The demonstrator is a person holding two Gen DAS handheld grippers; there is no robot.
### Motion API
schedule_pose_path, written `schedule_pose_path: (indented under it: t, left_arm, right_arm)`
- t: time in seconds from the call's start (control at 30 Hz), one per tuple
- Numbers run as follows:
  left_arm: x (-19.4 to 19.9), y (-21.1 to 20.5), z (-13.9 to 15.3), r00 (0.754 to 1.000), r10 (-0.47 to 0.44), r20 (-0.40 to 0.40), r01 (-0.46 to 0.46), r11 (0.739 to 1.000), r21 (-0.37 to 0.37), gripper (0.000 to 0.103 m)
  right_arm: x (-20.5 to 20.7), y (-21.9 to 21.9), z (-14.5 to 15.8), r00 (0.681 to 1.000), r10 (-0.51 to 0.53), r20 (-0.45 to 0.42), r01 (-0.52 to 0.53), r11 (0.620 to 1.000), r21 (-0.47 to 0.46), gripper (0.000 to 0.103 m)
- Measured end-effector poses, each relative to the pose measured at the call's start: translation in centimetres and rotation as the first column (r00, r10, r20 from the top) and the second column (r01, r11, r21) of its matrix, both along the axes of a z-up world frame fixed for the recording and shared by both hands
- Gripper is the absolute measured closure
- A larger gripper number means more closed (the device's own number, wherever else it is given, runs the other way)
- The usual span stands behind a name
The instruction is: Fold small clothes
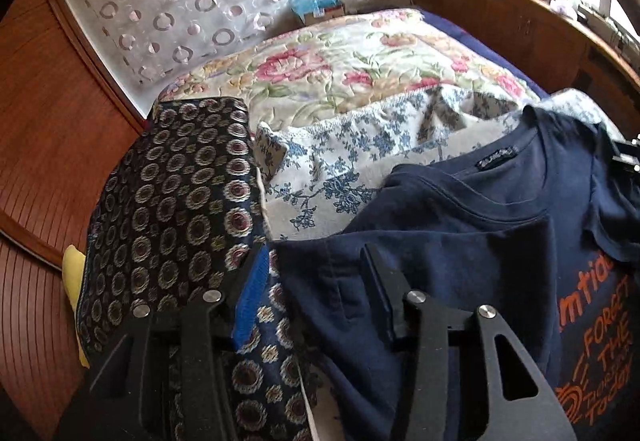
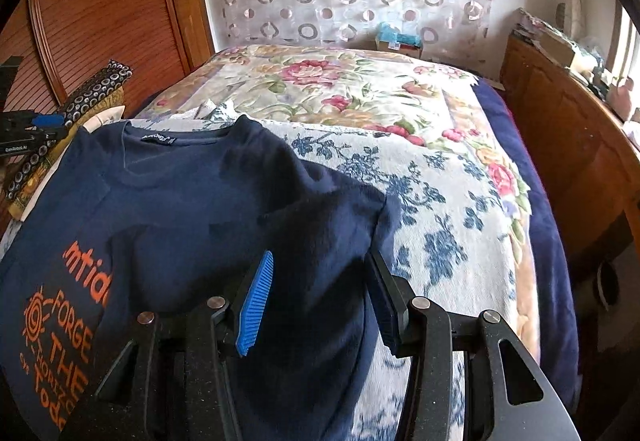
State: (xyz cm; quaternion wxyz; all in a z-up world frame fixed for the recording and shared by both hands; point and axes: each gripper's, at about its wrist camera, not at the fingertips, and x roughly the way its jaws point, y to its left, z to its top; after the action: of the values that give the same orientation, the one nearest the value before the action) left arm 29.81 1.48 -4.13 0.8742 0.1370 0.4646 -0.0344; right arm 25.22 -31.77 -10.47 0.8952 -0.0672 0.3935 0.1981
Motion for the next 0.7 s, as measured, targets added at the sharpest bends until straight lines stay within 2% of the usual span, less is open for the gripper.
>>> schedule_pose_path:
  t: [0.17,0.33,0.43,0.57,0.7]
  left_arm:
    - [1.0,-0.4,-1.6,0.998,0.003,-0.064,0.000,0.999,0.048,0.054]
    - [1.4,-0.6,-2.2,0.995,0.001,-0.098,0.005,0.998,0.056,0.055]
    - [1.7,-0.4,-2.6,0.993,0.000,-0.116,0.004,0.999,0.035,0.068]
    - [1.5,0.1,-2.7,0.992,0.002,-0.124,-0.002,1.000,0.000,0.093]
    - [0.7,0.4,-1.3,0.998,0.003,-0.064,-0.005,1.000,-0.024,0.098]
  right_arm:
    - [0.1,-0.3,0.1,1.000,0.014,0.006,-0.014,1.000,0.002,0.054]
    - [0.6,-0.6,-0.3,1.000,0.018,0.002,-0.018,1.000,0.010,0.054]
    - [0.8,-0.7,-0.3,1.000,0.017,-0.002,-0.017,1.000,0.012,0.054]
    - [1.2,-0.9,-0.1,1.000,0.009,-0.002,-0.009,1.000,0.010,0.054]
    - [1.3,-1.1,-0.1,1.000,-0.007,-0.002,0.007,1.000,0.007,0.054]
